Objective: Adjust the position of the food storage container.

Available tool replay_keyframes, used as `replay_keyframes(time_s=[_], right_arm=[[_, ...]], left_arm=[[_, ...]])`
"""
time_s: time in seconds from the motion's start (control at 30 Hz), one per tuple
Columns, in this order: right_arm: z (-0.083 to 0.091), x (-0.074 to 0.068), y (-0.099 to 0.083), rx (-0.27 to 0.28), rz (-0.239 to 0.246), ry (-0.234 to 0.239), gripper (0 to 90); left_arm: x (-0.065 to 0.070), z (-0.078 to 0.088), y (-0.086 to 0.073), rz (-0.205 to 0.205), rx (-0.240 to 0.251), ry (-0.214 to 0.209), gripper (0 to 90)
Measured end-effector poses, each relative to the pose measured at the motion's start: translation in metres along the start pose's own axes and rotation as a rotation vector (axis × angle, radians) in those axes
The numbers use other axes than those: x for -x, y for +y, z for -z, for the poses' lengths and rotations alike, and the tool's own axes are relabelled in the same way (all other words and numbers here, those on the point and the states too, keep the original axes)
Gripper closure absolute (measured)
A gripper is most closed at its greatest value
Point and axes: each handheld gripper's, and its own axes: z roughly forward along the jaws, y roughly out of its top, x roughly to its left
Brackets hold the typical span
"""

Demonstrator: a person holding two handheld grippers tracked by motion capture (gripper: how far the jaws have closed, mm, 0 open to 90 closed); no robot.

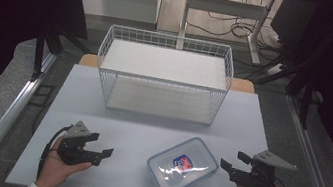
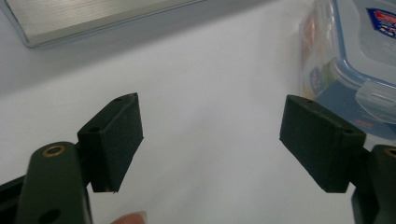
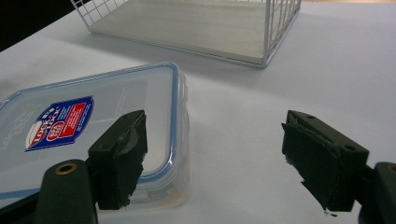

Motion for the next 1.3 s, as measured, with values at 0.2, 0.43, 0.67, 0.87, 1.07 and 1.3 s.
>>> replay_keyframes(time_s=[0.2,0.43,0.67,0.87,1.07,1.3], right_arm=[[-0.001,0.003,0.0,-0.011,-0.002,-0.002,23.2],[0.004,-0.004,0.006,-0.026,0.033,0.001,28.4],[0.006,-0.01,0.012,-0.037,0.048,0.036,35.0],[0.007,-0.012,0.019,-0.07,0.048,0.043,43.1],[0.01,-0.022,0.025,-0.11,0.123,0.111,57.5],[0.013,-0.049,0.025,-0.172,0.242,0.229,77.0]], left_arm=[[0.0,-0.002,-0.001,0.0,-0.008,0.002,21.1],[0.003,0.001,-0.002,0.006,0.0,0.002,20.9],[0.007,0.002,-0.002,-0.012,-0.002,-0.003,20.8],[0.005,0.002,-0.002,-0.014,-0.006,0.003,20.8],[0.004,-0.001,-0.003,-0.017,-0.022,0.0,20.6],[0.004,-0.001,-0.003,-0.015,-0.024,0.0,20.5]])
